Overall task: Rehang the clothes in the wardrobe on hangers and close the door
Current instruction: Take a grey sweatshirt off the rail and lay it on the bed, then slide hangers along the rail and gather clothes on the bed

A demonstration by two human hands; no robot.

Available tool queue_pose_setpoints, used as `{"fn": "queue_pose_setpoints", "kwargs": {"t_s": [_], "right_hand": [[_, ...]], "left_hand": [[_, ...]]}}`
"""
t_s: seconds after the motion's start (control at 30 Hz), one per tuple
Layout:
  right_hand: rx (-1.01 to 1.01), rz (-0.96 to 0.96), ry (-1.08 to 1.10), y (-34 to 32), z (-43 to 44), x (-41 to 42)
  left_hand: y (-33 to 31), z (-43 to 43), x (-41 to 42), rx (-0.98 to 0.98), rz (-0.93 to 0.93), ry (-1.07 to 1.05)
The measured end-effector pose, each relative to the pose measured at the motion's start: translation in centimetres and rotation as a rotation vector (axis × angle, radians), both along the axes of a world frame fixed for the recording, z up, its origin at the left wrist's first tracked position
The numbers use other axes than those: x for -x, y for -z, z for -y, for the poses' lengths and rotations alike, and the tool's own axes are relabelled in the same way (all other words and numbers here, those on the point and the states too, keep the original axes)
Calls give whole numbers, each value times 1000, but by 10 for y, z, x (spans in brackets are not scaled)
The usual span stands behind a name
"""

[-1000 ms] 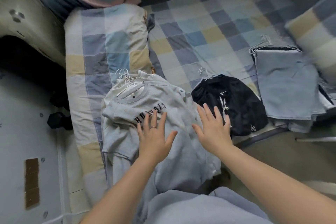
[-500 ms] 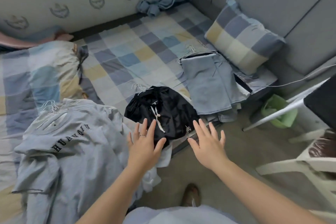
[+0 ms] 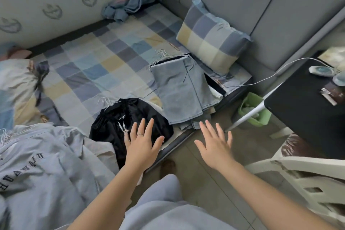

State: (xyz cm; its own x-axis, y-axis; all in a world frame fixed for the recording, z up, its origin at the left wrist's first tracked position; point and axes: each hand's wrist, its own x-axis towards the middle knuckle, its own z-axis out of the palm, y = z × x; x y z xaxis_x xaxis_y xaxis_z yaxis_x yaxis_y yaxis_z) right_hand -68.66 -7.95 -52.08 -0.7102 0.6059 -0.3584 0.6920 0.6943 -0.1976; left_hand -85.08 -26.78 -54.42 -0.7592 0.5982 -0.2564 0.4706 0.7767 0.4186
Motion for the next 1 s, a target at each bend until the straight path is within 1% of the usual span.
{"fn": "queue_pose_setpoints", "kwargs": {"t_s": [0.2,0.33,0.5,0.67,0.87,1.0], "right_hand": [[-34,1,-27,-1,-97,50],[-31,34,-39,-5,-159,91],[-41,45,-82,-5,-226,138],[-2,45,-90,-1,-279,179],[53,99,-176,30,-353,240],[102,148,-239,61,-407,287]], "left_hand": [[18,-87,43,-21,6,-1],[24,-138,78,2,57,-15],[23,-201,131,0,93,-37],[18,-243,169,-6,95,-88],[40,-284,197,74,123,-150],[65,-316,228,137,193,-198]]}}
